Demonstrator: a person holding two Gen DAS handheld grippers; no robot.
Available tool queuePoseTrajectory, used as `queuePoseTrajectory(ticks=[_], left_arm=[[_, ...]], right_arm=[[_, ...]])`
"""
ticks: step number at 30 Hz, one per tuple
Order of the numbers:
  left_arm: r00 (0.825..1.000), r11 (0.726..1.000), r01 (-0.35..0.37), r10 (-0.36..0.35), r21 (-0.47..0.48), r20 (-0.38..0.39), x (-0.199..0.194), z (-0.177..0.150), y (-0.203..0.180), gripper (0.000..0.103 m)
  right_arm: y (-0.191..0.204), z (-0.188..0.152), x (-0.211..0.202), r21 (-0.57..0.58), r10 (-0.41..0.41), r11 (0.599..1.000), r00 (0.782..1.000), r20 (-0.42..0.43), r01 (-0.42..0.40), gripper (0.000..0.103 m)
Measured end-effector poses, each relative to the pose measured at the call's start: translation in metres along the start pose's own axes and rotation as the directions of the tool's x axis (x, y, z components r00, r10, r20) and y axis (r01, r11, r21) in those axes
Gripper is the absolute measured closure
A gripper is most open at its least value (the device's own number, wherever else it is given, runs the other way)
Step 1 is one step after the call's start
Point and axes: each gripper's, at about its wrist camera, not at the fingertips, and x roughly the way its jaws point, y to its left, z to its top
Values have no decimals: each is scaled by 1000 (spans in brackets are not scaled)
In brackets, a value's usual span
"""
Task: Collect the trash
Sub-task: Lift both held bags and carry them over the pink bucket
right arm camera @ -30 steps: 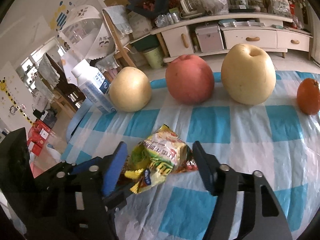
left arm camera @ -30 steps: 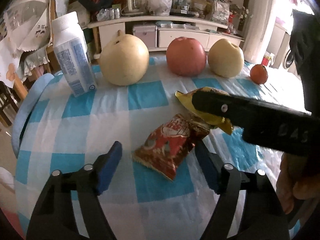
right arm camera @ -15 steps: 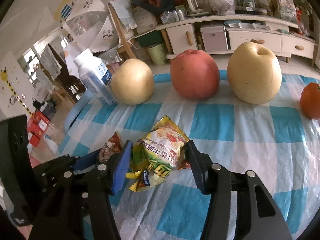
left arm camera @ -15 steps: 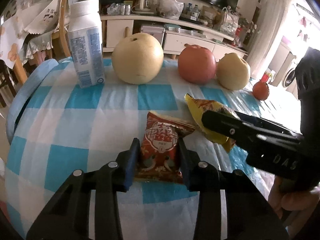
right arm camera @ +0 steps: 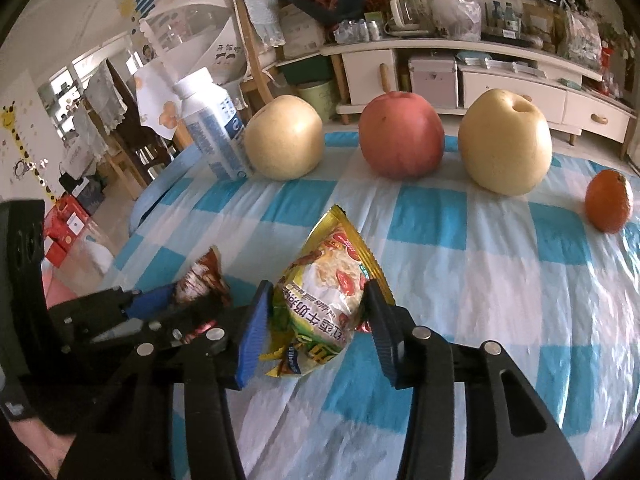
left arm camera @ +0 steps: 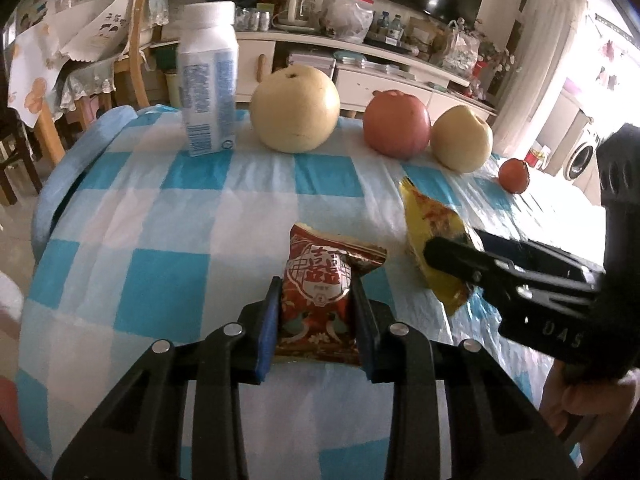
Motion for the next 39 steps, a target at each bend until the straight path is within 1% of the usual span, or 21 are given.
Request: queuePoseTrajectory(ticks=[9, 14, 21, 23, 26, 27, 29, 39], left_arm=[[999, 999, -3, 4, -44, 32, -35, -16, 15, 69], [998, 999, -35, 37, -39, 57, -57, -24, 20, 69], [993, 996, -70, 75, -54, 89, -91, -44, 27, 69], [991, 995, -86, 91, -56, 98, -100, -49, 29, 69], [988, 993, -100, 107, -66, 115, -115, -56, 32, 69], [985, 991, -117, 124, -63, 122, -120, -60, 32, 69], [982, 990, -129, 136, -63, 129, -128, -65, 32, 68], [971, 980, -184, 193, -74, 143, -160, -91, 37, 68]], right_arm=[[14, -23, -20, 5, -16, 1000, 1000, -3, 16, 56], [24, -37, -34, 9, -31, 999, 1000, -4, 31, 57], [40, -55, -59, 21, -24, 999, 1000, 3, 24, 57], [48, -60, -66, 10, -24, 1000, 1000, 6, 24, 61], [58, -70, -80, 1, -17, 1000, 1000, 20, 17, 61], [62, -73, -84, -12, -18, 1000, 1000, 20, 18, 61], [69, -77, -88, -36, -31, 999, 999, 23, 32, 61], [87, -106, -110, -60, -32, 998, 999, 13, 33, 63]])
